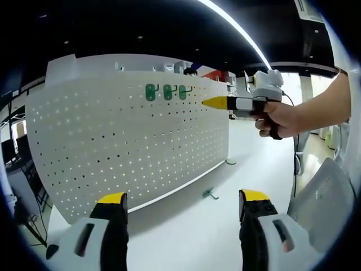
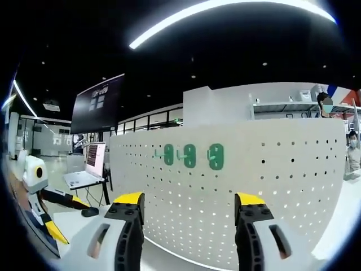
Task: Insert the hook assembly into the mounting plate slot until the hook locks in place.
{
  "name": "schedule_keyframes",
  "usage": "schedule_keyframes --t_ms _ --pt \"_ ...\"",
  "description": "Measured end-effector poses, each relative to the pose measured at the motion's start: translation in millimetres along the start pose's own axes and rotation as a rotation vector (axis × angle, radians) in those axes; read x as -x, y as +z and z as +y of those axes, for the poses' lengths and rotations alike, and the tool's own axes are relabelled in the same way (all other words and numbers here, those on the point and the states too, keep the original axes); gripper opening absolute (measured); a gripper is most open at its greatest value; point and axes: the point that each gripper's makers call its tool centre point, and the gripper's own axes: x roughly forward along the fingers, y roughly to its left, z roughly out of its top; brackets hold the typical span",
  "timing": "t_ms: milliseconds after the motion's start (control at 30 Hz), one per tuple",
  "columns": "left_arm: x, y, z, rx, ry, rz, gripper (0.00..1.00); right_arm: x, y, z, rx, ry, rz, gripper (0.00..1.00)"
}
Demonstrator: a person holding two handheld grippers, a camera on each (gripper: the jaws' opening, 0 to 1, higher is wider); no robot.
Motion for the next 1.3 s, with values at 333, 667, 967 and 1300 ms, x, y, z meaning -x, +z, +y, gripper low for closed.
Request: schedule_keyframes --t_ms 333,667,967,1300 --pt "1.5 -4.1 0.6 0.005 -0.002 0.005 0.83 20.9 -19.5 3.7 -0.001 0.015 0.044 0.63" --pt "1.8 -8.6 5.7 0.006 -0.001 0.016 0.84 34.0 -28.7 3.9 -0.017 0.016 0.06 0.63" --pt "5.4 -13.4 10.6 0.003 0.01 0.024 0.84 46.8 -38.9 2.9 -0.022 0.016 0.079 0.64" --pt "11.1 -20.5 14.5 0.005 0.014 0.038 0.84 63.5 -49.4 2.8 -0.031 0.008 0.097 0.64"
